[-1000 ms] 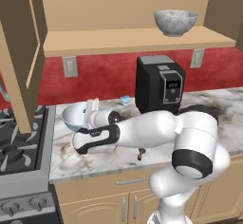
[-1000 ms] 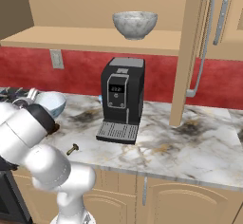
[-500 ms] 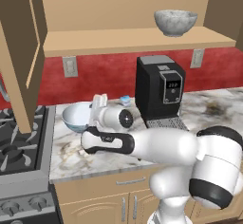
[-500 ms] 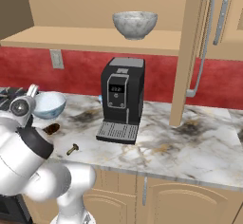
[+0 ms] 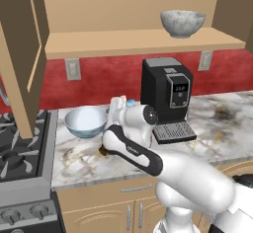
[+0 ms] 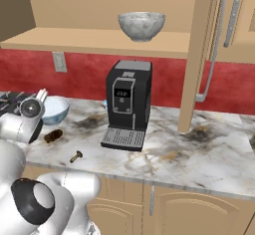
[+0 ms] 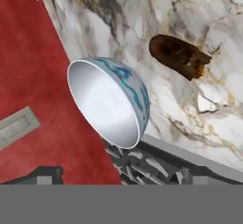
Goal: Pick both bowls and place them on the counter. Then place the sweet potato in one bowl and place the mushroom in the other bowl.
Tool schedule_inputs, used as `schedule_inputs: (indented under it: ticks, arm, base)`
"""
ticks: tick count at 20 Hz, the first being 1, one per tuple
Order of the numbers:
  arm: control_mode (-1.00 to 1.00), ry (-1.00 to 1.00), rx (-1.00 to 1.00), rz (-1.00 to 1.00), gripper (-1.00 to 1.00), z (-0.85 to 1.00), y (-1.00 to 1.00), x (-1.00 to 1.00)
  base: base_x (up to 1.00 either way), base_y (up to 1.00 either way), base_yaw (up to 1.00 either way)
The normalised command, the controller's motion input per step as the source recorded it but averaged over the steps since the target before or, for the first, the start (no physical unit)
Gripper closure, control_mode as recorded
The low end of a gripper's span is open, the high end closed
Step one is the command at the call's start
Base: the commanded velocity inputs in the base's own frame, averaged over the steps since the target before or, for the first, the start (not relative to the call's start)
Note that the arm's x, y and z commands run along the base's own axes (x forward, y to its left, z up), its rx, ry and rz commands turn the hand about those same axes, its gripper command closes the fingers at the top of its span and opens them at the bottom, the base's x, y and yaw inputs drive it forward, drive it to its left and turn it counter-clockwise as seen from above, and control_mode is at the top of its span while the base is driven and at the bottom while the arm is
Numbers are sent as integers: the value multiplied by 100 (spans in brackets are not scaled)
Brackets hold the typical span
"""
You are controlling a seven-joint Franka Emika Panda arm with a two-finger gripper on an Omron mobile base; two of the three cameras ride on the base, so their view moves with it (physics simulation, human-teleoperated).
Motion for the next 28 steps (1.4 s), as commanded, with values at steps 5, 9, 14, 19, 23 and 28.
schedule_inputs:
  ticks: [5, 9, 14, 19, 23, 28]
  arm:
    - [-100, 19, -8, 0, -100, 37, -19, -46]
    - [-100, 6, -4, 0, -100, 49, -11, -43]
    - [-100, 4, -3, 0, -100, 49, -17, -42]
    - [-100, -1, -3, 0, -100, 29, -31, -56]
    - [-100, -12, -3, -1, -100, 13, -32, -65]
    - [-100, -17, -4, -2, -100, 22, -29, -55]
  base:
    - [0, 0, 0]
    - [0, 0, 0]
    - [0, 0, 0]
    - [0, 0, 0]
    - [0, 0, 0]
    - [0, 0, 0]
